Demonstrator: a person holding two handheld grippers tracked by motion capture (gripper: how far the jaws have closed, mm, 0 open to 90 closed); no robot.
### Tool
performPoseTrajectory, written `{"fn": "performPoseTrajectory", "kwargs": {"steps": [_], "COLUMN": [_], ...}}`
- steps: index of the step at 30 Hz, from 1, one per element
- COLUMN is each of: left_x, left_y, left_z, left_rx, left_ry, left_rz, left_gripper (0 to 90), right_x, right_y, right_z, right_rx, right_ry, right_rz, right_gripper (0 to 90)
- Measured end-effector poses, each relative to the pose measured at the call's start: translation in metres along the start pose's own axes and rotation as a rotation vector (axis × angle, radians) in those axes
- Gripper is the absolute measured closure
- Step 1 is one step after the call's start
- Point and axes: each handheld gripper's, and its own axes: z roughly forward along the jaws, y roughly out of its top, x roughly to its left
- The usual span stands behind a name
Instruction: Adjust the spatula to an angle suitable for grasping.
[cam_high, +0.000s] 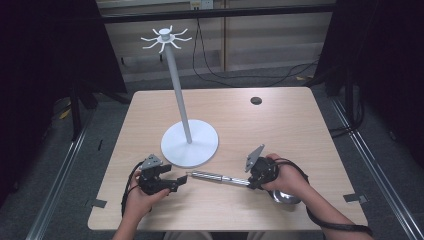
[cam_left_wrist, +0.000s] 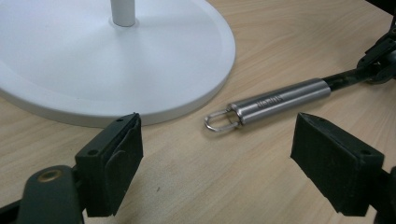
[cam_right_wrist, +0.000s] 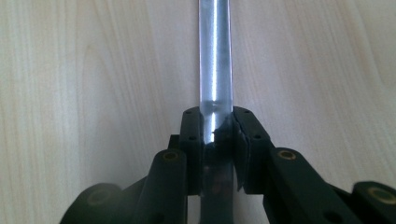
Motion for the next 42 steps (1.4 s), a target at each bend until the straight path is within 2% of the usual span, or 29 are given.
{"fn": "performPoseTrajectory", "kwargs": {"steps": [2,8,11,20,22,26,33,37,42], "left_x": [0.0,0.0,0.0,-0.005,-0.008,-0.017,-0.035,-0.042,-0.049], "left_y": [0.0,0.0,0.0,0.003,0.005,0.012,0.026,0.032,0.04], "left_z": [0.0,0.001,0.002,0.004,0.005,0.007,0.011,0.015,0.017], "left_rx": [-0.002,-0.01,-0.005,-0.023,-0.031,-0.059,-0.096,-0.098,-0.141], "left_ry": [0.0,-0.011,-0.011,-0.048,-0.066,-0.111,-0.176,-0.186,-0.201], "left_rz": [-0.004,-0.017,-0.013,-0.032,-0.037,-0.047,-0.044,-0.03,-0.036], "left_gripper": [16.4,15.6,15.2,14.4,14.4,14.3,14.8,14.9,15.4], "right_x": [0.001,-0.001,-0.001,0.001,0.002,0.003,0.006,0.007,0.008], "right_y": [-0.002,-0.009,-0.009,-0.008,-0.007,-0.006,0.0,0.0,-0.001], "right_z": [-0.002,-0.015,-0.023,-0.04,-0.043,-0.048,-0.049,-0.051,-0.053], "right_rx": [0.002,-0.06,-0.088,-0.19,-0.219,-0.284,-0.346,-0.378,-0.415], "right_ry": [-0.008,-0.011,-0.018,-0.04,-0.059,-0.061,-0.072,-0.091,-0.1], "right_rz": [-0.001,-0.023,-0.015,0.013,0.004,0.015,0.024,0.026,0.042], "right_gripper": [75.2,75.3,75.3,75.3,75.3,75.3,75.3,75.3,75.3]}}
